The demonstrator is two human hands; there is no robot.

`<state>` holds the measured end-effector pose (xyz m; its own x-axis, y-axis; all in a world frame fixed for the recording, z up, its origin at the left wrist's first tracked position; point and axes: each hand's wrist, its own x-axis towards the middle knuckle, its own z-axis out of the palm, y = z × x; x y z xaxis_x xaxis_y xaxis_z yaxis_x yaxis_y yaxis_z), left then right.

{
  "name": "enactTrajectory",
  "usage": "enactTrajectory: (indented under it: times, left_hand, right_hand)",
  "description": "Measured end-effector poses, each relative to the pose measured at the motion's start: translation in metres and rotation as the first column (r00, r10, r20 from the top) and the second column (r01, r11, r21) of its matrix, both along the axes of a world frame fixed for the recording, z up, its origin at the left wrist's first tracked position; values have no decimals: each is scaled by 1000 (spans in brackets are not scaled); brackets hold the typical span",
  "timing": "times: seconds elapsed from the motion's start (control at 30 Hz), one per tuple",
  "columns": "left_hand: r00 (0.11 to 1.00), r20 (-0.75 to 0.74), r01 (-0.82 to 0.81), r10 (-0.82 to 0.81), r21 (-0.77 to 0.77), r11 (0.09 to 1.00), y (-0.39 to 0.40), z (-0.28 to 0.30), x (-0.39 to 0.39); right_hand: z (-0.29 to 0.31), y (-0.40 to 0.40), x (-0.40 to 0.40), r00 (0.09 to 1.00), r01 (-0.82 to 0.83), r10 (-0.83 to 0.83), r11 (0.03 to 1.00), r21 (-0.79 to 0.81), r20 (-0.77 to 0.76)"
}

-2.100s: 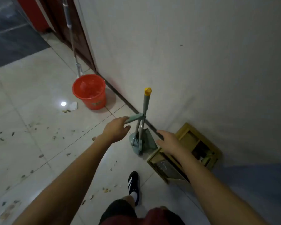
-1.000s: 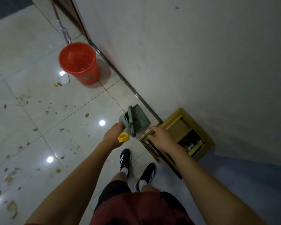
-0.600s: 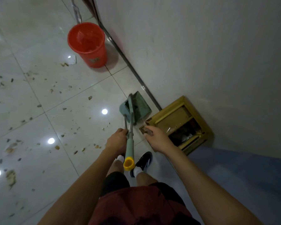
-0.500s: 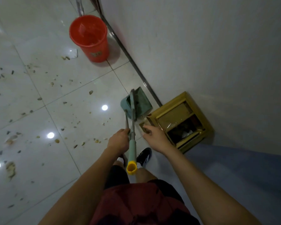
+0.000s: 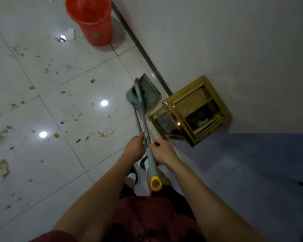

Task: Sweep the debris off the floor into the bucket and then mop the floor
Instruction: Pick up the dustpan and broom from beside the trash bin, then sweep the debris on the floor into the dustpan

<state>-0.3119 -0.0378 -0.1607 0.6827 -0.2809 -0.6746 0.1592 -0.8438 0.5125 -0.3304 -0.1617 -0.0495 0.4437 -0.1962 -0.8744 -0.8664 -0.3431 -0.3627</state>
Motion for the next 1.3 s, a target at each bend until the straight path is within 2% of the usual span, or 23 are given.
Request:
enactTrajectory:
  times: [0.13,0.2,0.53,0.83,0.93,1.03,1.1,1.17,1.3]
  left_hand:
    - [996,27,84,-84,-6,996,1,-4,-12]
    - [991,39,125,-125,7,992,1,-4,-13]
    - [992,79,99,-103,46,994,-8,-3,-5]
    - [967,227,86,-115,136,987,-13,14,1]
    - [960,262,62,-101,152,986,-8,20,2]
    - [951,299,24,-81,189,982,13,27,4]
    - [943,332,-59,-6,183,981,31,34,9]
    - [931,358,-146,73,183,972,41,44,15]
    - [916,374,-233,146,197,952,45,64,12]
  right_hand:
    - [-2,17,-13,982,172,-161,979,111,-96]
    - [-3,23,-17,984,165,-159,983,79,-76]
    - [-8,28,-12,993,-83,95,984,-159,68]
    - [0,13,-7,940,-273,308,937,-216,146]
    - [2,14,-4,885,-389,439,880,-274,155]
    - [2,4,-3,764,-564,640,721,-403,76]
    - [5,-9,-2,707,-618,705,653,-438,54]
    - [8,-14,2,680,-632,729,634,-445,72]
    - [6,-8,13,717,-583,682,701,-411,147]
